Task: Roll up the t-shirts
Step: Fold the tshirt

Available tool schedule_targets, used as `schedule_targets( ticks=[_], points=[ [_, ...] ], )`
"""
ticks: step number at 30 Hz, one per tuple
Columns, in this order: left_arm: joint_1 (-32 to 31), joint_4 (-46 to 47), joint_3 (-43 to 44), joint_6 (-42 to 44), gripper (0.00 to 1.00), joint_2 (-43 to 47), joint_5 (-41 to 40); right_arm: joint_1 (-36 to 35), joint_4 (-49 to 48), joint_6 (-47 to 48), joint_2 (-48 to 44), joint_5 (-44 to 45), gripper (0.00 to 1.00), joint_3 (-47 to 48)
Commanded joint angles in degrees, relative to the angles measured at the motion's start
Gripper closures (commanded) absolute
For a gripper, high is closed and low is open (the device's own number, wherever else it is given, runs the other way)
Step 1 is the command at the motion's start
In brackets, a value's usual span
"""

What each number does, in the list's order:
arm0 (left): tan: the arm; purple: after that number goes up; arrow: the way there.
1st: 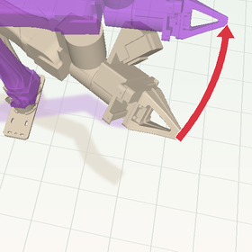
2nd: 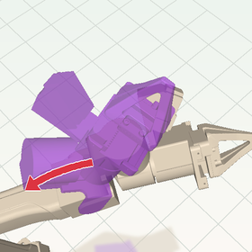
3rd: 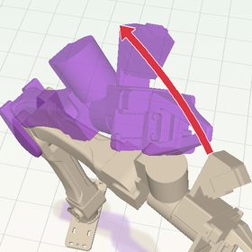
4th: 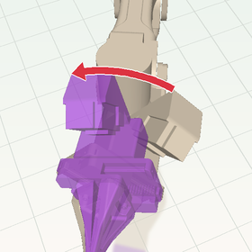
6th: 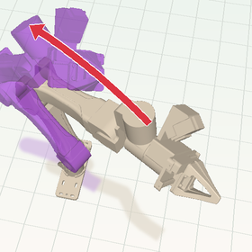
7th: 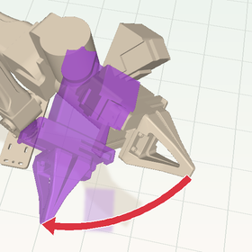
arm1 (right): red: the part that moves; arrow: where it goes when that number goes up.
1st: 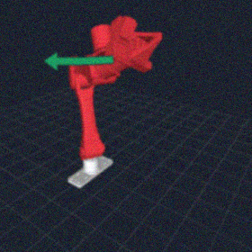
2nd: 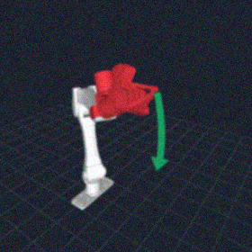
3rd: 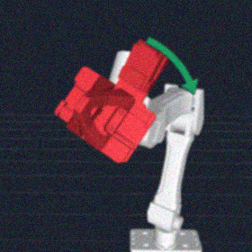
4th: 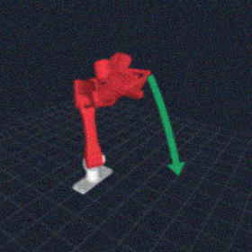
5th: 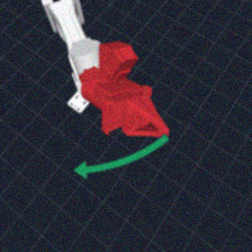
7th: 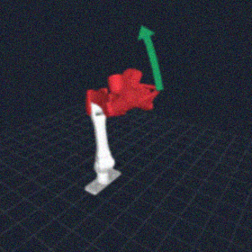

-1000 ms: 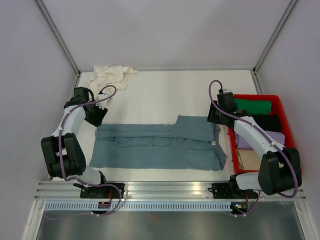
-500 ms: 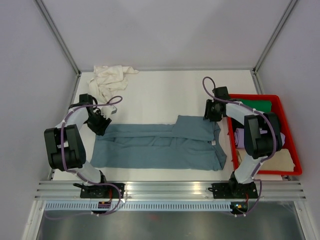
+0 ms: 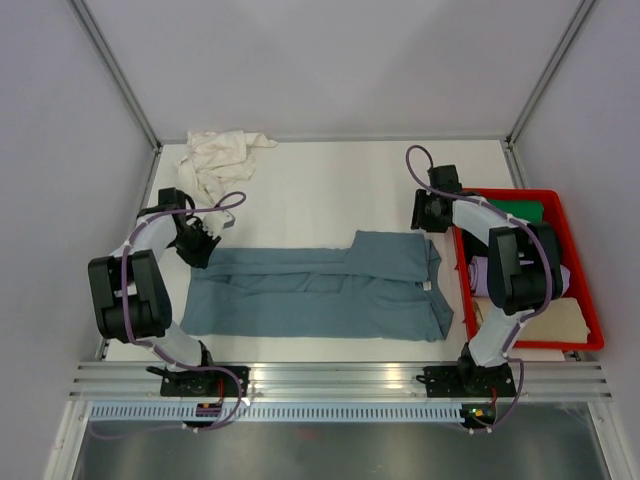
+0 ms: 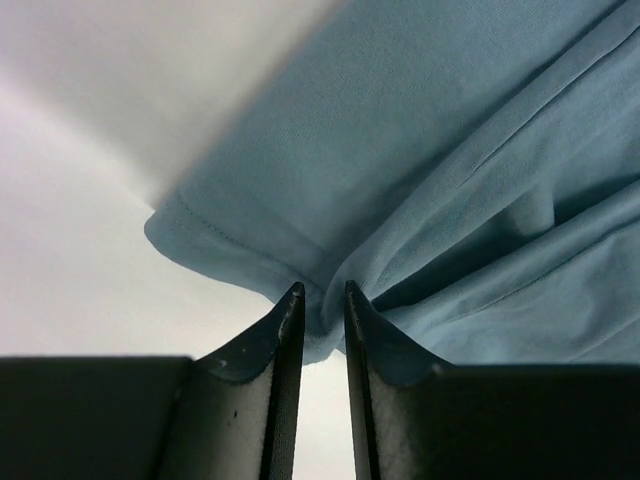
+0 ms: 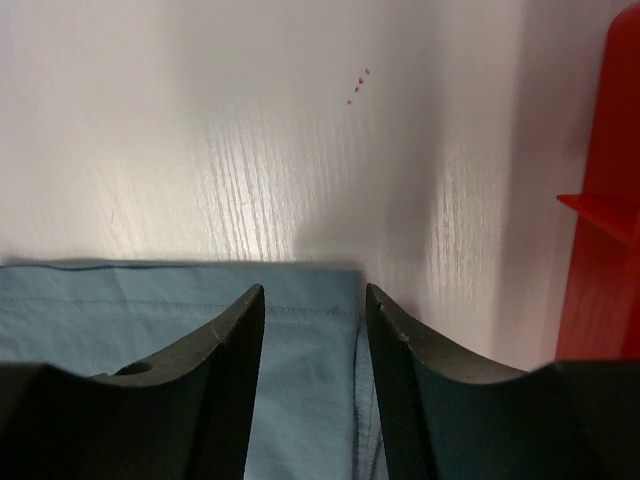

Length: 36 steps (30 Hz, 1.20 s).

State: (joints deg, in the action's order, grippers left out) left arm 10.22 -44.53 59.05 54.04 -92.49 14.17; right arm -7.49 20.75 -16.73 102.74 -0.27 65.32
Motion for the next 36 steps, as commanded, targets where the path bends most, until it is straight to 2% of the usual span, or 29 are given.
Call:
schedule_targets(
  ticks=[1, 7, 8, 17, 20, 24, 36],
  points=[
    [0.1, -0.3, -0.1, 3.1, 0.73, 2.4, 3.0, 0.7, -0.2, 1.0, 3.0, 2.9, 0.48, 3.4],
    [0.2, -0.2, -0.3, 3.6, 0.73, 2.1, 1.2, 0.8, 0.9, 1.2, 7.8, 0.5, 0.49, 5.0],
    [0.1, -0.4, -0.4, 3.6, 0.7, 2.1, 0.8, 0.8, 0.3, 1.0, 8.0, -2.2, 0.5, 4.6],
    [0.2, -1.6, 0.6, 5.7, 0.53, 3.7, -0.7, 0.7, 0.4, 0.9, 6.7, -5.7, 0.56, 2.8],
    [0.2, -3.0, 1.2, 6.7, 0.5, 4.6, -1.6, 0.8, 2.3, 0.9, 5.9, -4.7, 0.53, 2.9],
    [0.3, -3.9, -0.2, 9.6, 0.44, 4.8, -3.0, 0.8, 4.6, 2.4, 4.1, 2.1, 0.49, 2.5],
    [0.2, -3.9, 1.1, 9.0, 0.43, 1.5, -1.7, 0.8, 6.1, 3.0, 2.8, -2.0, 0.51, 0.5]
  ],
)
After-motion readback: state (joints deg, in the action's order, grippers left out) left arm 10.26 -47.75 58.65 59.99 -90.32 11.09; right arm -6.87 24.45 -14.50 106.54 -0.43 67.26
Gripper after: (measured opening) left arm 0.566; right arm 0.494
